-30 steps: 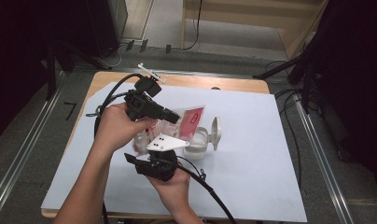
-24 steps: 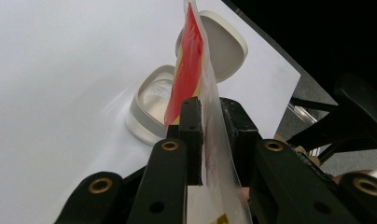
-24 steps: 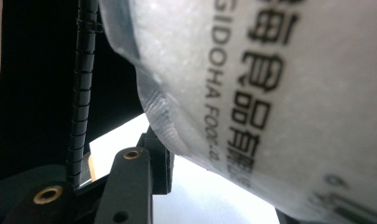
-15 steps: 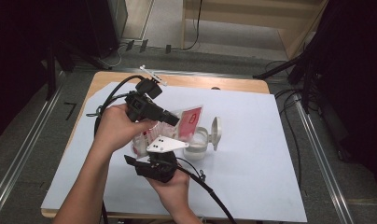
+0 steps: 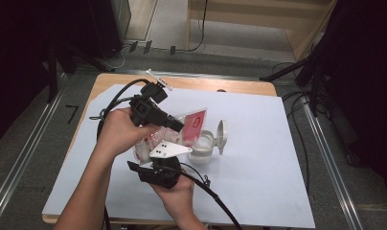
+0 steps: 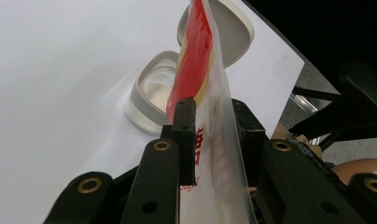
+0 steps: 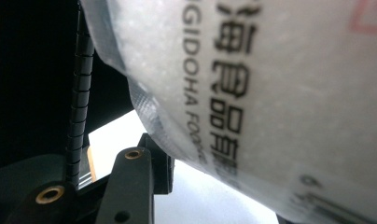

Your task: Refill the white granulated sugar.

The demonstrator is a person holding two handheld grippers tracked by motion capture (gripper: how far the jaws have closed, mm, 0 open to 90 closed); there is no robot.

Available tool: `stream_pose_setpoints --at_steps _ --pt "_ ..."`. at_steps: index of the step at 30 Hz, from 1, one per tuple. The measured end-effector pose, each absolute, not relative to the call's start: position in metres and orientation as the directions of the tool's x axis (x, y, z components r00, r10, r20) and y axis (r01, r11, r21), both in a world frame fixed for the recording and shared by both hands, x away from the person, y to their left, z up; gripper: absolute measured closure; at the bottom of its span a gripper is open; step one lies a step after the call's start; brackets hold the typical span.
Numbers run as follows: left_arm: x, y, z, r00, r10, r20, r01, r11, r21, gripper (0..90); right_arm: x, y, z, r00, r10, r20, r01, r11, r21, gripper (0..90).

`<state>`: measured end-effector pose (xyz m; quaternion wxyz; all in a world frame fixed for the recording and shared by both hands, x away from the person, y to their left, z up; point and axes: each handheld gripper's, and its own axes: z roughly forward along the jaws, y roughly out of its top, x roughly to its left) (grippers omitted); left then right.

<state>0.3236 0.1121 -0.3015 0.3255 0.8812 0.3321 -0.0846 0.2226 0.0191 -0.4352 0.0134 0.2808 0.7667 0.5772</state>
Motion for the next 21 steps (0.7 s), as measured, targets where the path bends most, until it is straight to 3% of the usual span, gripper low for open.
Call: stream_pose_setpoints --at_steps 21 --pt "0.323 0.104 -0.309 0.776 0.528 -0.345 0.63 -0.613 0.477 75.6 0.221 0.022 -0.453 -0.848 0.427 0.313 0.43 0.212 0.878 60.5"
